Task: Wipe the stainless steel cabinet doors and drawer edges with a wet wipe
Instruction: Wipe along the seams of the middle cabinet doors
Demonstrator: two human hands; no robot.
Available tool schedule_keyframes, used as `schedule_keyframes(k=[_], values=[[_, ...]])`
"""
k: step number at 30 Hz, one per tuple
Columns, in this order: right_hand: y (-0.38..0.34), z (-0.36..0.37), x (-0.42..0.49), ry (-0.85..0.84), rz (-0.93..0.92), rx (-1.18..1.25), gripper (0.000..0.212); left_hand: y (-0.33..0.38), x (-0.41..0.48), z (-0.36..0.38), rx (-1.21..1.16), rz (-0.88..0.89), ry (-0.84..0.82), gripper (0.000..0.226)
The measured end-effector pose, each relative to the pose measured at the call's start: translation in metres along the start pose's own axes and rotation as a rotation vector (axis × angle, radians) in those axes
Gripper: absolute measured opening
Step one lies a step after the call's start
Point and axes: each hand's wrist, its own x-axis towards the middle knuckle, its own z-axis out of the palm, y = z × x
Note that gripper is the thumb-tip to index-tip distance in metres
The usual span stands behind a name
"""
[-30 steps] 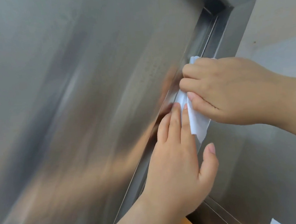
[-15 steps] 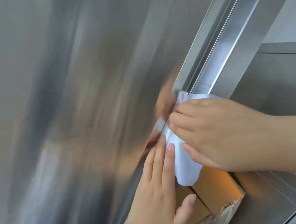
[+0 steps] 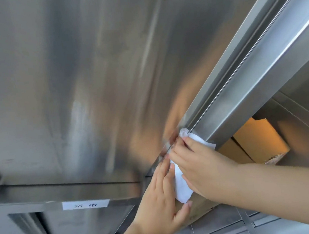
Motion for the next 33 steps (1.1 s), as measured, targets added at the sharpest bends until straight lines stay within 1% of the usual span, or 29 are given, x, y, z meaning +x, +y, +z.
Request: schedule_keyframes(k=[5, 9, 11, 13, 19, 23, 26, 28, 30, 31, 33], values=[[-0.024, -0.001, 0.023, -0.046, -0.106, 0.080, 0.043, -0.011, -0.022, 0.013, 0.007, -0.096, -0.087, 0.076], [-0.035, -0.003, 0.033, -0.074, -0.122, 0.038, 0.040, -0.016, -0.029, 0.021, 0.041, -0.133, -0.119, 0.076], [-0.038, -0.002, 0.036, -0.070, -0.125, 0.020, 0.041, -0.018, -0.031, 0.024, 0.086, -0.127, -0.128, 0.079], [-0.038, 0.000, 0.036, -0.063, -0.143, 0.038, 0.042, -0.017, -0.032, 0.028, 0.112, -0.119, -0.113, 0.084], [-0.015, -0.002, 0.025, -0.013, -0.166, 0.164, 0.040, -0.017, -0.025, 0.026, -0.020, -0.104, -0.042, 0.084], [0.019, -0.008, 0.002, -0.006, -0.112, 0.233, 0.034, -0.007, -0.002, 0.012, -0.185, -0.022, 0.057, 0.076], [0.048, -0.013, -0.022, 0.023, -0.019, 0.214, 0.033, 0.012, 0.024, -0.001, -0.220, 0.007, 0.141, 0.080], [0.070, -0.015, -0.040, 0.072, 0.059, 0.203, 0.032, 0.028, 0.044, -0.011, -0.222, 0.026, 0.183, 0.081], [0.095, -0.021, -0.060, 0.177, 0.166, 0.222, 0.028, 0.046, 0.065, -0.023, -0.236, 0.053, 0.233, 0.082], [0.107, -0.023, -0.070, 0.231, 0.222, 0.257, 0.030, 0.055, 0.076, -0.031, -0.237, 0.064, 0.253, 0.082], [0.132, -0.030, -0.090, 0.309, 0.296, 0.240, 0.039, 0.072, 0.098, -0.045, -0.236, 0.094, 0.291, 0.082]])
